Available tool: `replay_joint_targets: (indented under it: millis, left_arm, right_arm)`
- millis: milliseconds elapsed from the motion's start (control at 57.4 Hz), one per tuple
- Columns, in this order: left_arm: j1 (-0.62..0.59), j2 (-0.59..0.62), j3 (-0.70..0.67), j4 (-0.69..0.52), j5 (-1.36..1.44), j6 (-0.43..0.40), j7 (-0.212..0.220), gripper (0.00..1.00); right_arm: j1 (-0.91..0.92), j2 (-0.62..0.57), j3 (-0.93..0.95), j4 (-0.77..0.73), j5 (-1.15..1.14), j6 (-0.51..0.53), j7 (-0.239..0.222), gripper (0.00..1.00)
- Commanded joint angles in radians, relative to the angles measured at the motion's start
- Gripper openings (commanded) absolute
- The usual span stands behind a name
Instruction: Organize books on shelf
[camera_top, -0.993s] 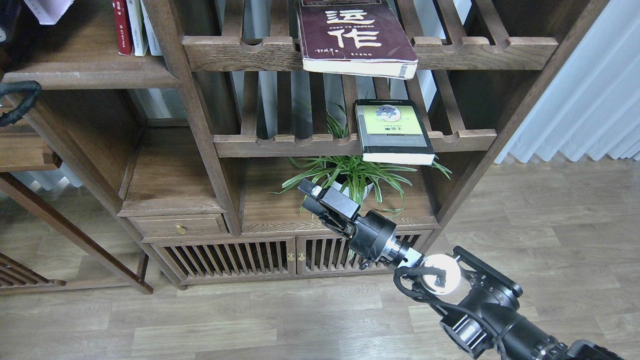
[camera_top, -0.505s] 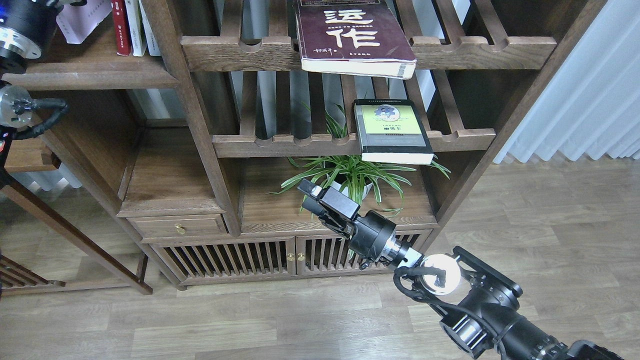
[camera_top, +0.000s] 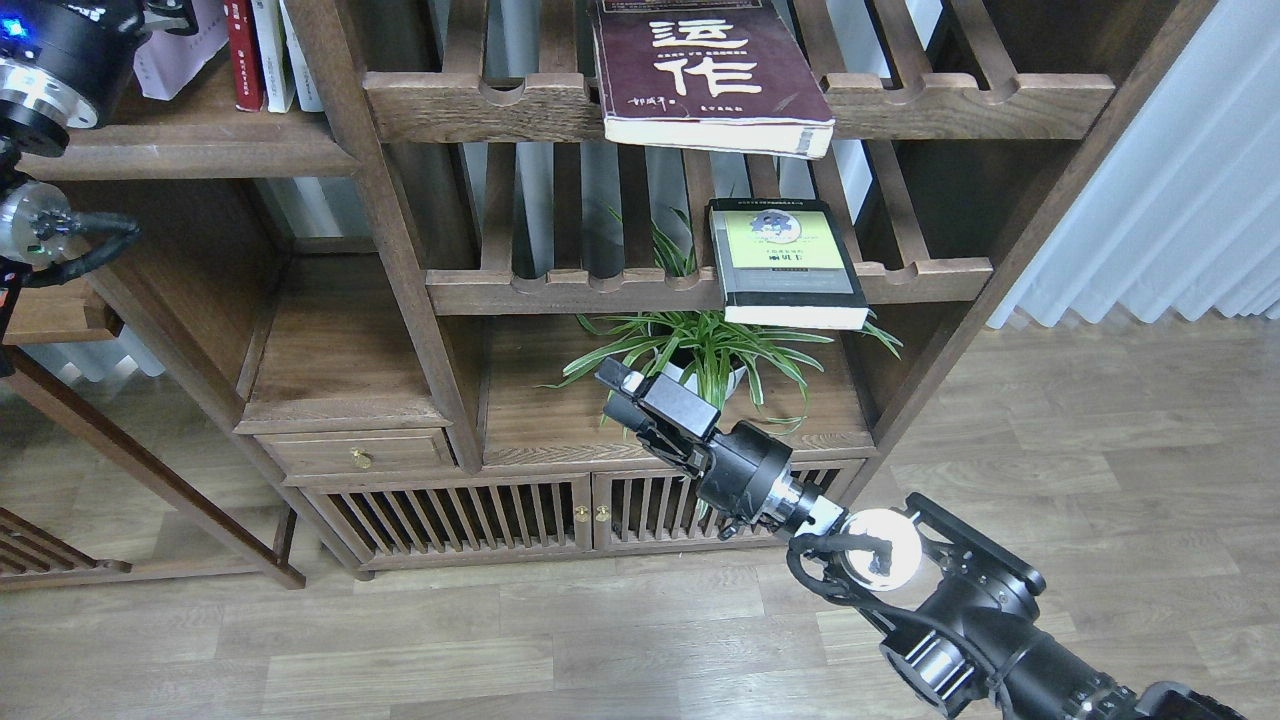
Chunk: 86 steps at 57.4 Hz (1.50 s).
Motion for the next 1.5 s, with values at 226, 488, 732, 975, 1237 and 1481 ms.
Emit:
replay_joint_targets:
  millis: [226,488,732,975,1237,1481]
  left_arm:
    - [0.0,0.022,0.056,-0.003,0.001,-0.003,-0.002,0.4]
    - [-0.002,0.022,0.036,-0.021,-0.004,-0.003,-0.009,0.44]
    - [-0.009,0.021,-0.039,-0.081,-0.01,-0.005,-0.009,0.46]
    - [0.0,0.022,-0.091,-0.161,-0.018,-0.009,-0.009,0.52]
    - [0.083,0.062,-0.188,-0.339,-0.099,-0.008,-0.009,0.52]
    - [0.287,0.139,-0.323,-0.583,-0.153,-0.018,-0.009,0.54]
  right_arm:
    - [0.0,-0.006,0.002,0.001,0.0,0.0,0.001,0.98]
    - [0.0,-0.004,0.012,0.001,0.0,0.0,0.0,0.98]
    - [-0.001,-0.012,0.014,0.0,0.0,0.0,0.0,0.98]
    - [-0.006,-0.013,0.014,0.0,0.0,0.0,0.0,0.98]
    - [-0.012,-0.012,0.026,0.011,0.003,0.0,0.001,0.98]
    - [-0.015,0.004,0.12,0.032,0.006,0.0,0.011,0.98]
